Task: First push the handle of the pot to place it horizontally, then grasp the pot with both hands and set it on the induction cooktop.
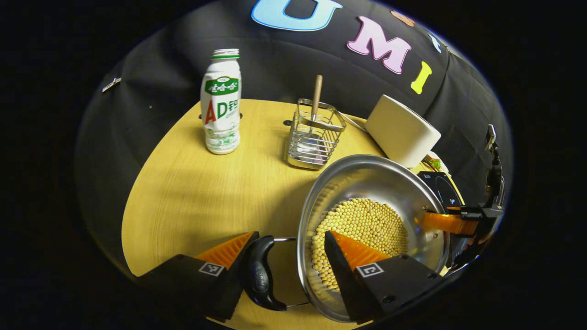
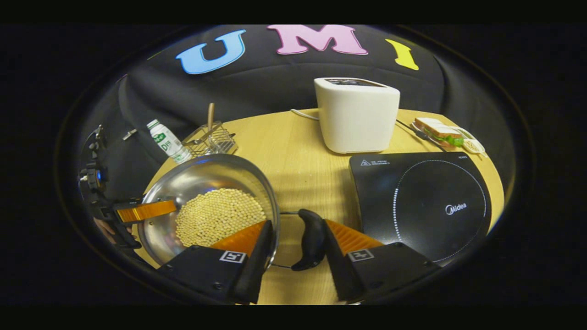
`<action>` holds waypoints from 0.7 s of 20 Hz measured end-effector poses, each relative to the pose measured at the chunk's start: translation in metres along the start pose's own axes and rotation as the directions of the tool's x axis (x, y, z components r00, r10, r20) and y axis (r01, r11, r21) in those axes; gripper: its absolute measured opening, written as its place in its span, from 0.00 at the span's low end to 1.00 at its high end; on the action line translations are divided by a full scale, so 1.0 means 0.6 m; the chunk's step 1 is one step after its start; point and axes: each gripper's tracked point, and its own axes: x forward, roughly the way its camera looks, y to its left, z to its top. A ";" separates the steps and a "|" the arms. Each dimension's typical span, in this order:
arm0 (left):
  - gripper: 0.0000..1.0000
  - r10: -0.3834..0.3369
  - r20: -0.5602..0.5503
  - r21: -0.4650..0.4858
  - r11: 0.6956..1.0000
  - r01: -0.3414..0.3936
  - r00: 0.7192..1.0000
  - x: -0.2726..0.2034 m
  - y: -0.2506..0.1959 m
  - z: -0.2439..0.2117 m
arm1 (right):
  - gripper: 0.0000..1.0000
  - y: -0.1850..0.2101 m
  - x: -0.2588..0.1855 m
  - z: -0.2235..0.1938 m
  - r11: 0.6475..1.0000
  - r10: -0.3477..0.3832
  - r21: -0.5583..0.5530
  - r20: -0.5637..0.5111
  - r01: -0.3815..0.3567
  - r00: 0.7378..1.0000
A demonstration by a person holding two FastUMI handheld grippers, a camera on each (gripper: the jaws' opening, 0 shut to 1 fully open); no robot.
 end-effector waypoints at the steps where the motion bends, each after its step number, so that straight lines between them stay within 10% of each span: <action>1: 0.83 0.015 -0.004 -0.009 1.000 -0.015 1.000 -0.002 0.009 -0.006 | 0.64 0.005 0.003 0.001 1.000 -0.002 -0.008 -0.003 0.002 1.000; 14: 0.67 0.063 0.024 -0.083 0.995 -0.061 0.998 -0.012 0.040 -0.032 | 0.61 0.026 0.004 -0.006 0.996 -0.013 -0.084 0.004 0.013 1.000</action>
